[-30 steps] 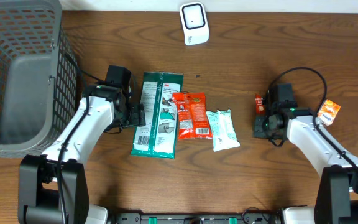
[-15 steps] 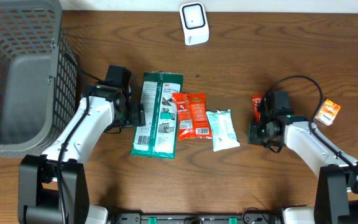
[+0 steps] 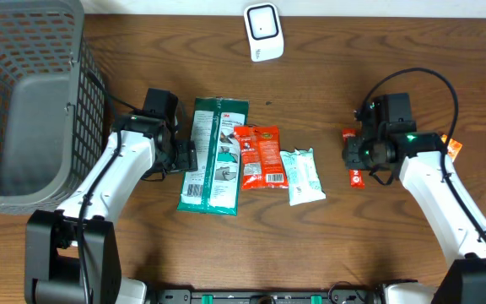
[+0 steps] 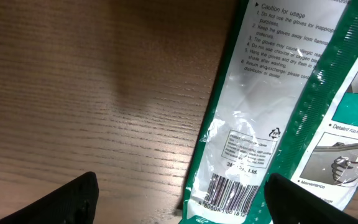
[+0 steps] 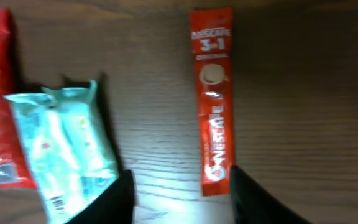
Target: Scan the item barcode
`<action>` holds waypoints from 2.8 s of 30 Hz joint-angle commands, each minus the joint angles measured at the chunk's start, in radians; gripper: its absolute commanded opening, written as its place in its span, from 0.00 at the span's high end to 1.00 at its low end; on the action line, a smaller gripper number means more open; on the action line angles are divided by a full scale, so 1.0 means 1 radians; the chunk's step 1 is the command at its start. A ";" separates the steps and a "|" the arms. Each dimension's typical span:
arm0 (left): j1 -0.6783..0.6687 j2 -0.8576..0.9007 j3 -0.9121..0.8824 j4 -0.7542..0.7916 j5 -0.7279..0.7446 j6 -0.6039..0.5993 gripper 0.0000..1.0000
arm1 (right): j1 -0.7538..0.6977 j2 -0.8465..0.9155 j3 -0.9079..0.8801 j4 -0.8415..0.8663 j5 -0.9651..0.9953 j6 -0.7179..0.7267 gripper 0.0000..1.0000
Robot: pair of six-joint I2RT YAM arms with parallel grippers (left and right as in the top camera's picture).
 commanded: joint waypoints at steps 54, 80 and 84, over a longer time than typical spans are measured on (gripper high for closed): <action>0.000 -0.001 0.004 -0.003 -0.009 -0.003 0.14 | -0.011 0.238 -0.133 0.214 0.153 -0.074 0.99; 0.000 -0.001 0.004 -0.003 -0.008 -0.002 0.14 | -0.011 0.238 -0.133 0.220 0.097 -0.101 0.99; 0.000 -0.001 0.004 -0.003 -0.008 -0.002 0.14 | -0.011 0.238 -0.133 0.226 0.096 -0.100 0.99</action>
